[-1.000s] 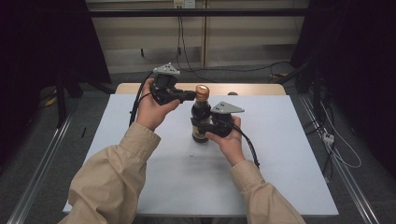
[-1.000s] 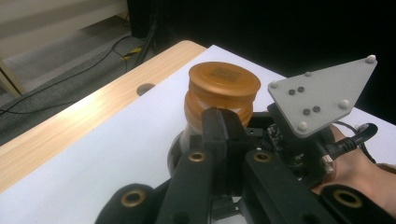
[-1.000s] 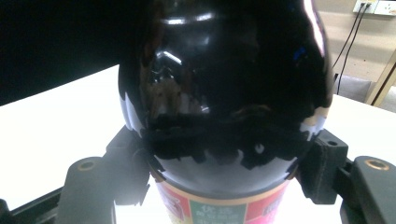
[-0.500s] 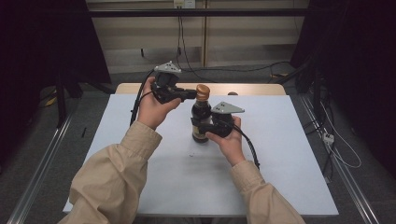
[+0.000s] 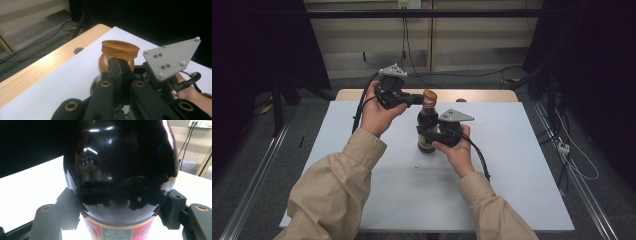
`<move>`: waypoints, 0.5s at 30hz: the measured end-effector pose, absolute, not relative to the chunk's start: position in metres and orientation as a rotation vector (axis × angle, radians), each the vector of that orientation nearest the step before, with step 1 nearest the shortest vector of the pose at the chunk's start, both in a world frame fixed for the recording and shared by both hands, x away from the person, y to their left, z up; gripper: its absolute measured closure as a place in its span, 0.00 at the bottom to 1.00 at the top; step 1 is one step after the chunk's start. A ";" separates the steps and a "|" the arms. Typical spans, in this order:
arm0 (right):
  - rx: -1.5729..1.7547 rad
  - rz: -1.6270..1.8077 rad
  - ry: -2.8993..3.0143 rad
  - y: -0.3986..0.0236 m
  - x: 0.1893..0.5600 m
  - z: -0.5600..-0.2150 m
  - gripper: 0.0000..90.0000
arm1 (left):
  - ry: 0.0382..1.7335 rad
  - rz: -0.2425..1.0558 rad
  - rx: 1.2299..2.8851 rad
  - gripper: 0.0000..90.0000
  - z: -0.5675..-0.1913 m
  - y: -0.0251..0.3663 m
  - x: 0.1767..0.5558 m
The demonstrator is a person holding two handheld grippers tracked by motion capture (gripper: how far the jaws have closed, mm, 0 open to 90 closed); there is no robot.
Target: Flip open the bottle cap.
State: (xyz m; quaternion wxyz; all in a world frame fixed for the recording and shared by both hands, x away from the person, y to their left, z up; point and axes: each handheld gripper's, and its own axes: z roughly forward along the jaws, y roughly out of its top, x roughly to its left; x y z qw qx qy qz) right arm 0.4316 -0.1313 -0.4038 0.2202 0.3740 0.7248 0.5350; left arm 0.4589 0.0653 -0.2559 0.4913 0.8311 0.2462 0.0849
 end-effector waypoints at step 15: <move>1.035 1.479 2.002 -0.131 0.432 -0.404 0.34 | 0.605 0.214 2.015 1.00 -0.253 0.063 0.460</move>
